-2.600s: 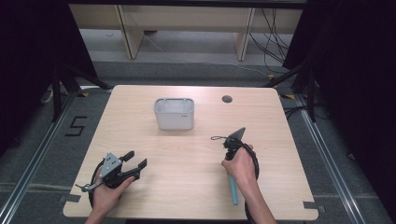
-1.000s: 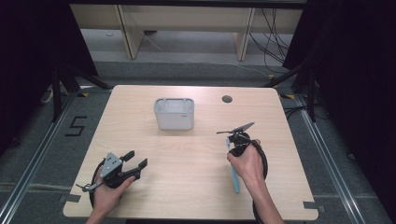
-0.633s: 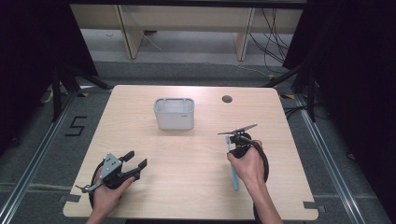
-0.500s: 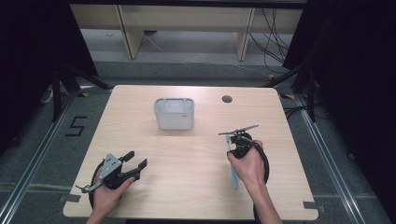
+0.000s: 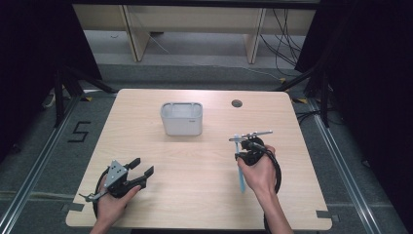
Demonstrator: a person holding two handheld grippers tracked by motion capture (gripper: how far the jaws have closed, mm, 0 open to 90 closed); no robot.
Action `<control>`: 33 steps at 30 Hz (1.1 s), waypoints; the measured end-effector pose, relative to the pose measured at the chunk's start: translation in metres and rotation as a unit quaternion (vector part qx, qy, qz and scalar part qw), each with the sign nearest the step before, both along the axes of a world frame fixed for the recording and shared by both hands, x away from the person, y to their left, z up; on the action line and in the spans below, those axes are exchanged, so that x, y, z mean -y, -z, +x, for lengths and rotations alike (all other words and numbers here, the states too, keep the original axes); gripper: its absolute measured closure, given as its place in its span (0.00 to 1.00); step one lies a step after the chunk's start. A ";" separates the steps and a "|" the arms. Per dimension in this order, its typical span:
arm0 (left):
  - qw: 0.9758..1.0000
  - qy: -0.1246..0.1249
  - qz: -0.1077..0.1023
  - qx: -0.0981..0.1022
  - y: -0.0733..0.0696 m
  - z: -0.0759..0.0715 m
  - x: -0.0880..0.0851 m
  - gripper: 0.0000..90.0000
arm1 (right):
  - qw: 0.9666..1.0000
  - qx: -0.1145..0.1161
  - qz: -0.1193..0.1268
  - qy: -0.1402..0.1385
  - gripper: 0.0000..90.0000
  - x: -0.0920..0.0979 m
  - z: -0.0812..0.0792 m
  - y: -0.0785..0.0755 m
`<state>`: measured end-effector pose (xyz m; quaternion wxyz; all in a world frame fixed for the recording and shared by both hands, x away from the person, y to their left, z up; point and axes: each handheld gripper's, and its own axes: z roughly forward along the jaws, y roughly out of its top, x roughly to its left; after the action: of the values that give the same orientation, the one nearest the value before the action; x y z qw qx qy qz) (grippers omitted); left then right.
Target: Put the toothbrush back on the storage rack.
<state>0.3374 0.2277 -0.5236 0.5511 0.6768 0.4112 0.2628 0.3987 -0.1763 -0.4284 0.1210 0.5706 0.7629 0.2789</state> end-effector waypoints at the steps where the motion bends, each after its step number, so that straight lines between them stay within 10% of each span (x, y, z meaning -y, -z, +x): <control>1: 1.000 0.000 0.000 0.000 0.000 0.000 0.000 0.39 | 1.000 0.010 0.003 -0.008 0.89 0.001 0.000 0.000; 12: 1.000 0.001 0.000 0.000 0.000 0.000 0.000 0.38 | 0.995 0.071 0.051 -0.039 0.89 0.001 -0.005 0.003; 33: 1.000 0.002 0.000 0.000 0.000 0.000 0.000 0.39 | 0.971 0.190 0.101 -0.105 0.88 0.003 -0.012 0.005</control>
<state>0.3372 0.2277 -0.5235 0.5514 0.6781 0.4096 0.2614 0.3866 -0.1794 -0.4332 0.1757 0.4333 0.7494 0.4688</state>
